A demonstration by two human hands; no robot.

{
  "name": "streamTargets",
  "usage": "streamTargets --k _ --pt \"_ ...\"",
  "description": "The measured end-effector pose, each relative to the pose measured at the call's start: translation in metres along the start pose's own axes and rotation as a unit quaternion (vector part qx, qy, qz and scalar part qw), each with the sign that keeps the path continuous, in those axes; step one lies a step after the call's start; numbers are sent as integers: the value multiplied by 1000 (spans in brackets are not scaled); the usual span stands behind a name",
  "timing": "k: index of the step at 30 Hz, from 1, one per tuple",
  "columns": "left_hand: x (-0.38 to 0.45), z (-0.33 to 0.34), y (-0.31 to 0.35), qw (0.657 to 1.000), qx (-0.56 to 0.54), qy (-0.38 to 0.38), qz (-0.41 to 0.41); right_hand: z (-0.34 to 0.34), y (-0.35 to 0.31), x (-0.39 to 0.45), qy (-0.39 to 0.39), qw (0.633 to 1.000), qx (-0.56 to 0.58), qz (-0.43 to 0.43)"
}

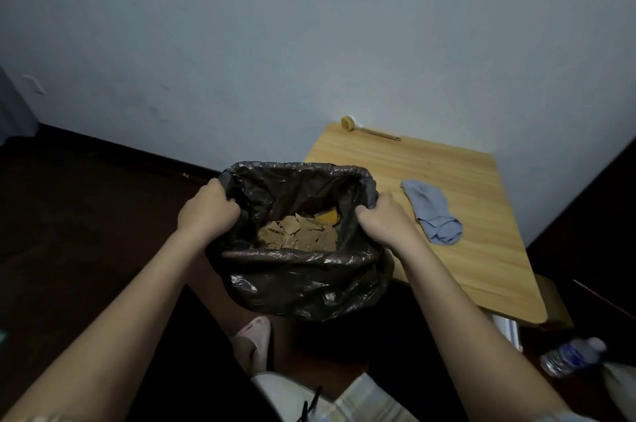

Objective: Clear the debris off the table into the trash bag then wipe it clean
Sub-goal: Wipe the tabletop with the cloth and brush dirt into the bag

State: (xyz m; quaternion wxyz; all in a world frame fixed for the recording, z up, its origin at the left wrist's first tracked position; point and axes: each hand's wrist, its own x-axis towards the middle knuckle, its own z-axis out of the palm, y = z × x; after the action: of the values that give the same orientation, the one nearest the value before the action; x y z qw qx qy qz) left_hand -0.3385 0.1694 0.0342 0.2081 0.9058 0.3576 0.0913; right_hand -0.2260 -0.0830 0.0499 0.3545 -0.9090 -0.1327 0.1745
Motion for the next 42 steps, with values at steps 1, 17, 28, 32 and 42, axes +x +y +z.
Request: streamTargets --k 1,17,28,32,42 --pt "-3 0 -2 1000 18 1 2 4 2 -3 -3 1000 -4 -5" --pt "-32 33 -53 992 97 -62 -41 84 50 -34 -86 996 -4 40" --pt "-59 62 -73 987 85 -84 -103 117 79 -33 -154 987 -14 38" --pt "-65 79 -73 986 79 -99 -108 123 91 -31 -156 986 -17 53" --pt "-63 120 -74 985 71 -140 -74 144 118 -29 -146 983 -62 95"
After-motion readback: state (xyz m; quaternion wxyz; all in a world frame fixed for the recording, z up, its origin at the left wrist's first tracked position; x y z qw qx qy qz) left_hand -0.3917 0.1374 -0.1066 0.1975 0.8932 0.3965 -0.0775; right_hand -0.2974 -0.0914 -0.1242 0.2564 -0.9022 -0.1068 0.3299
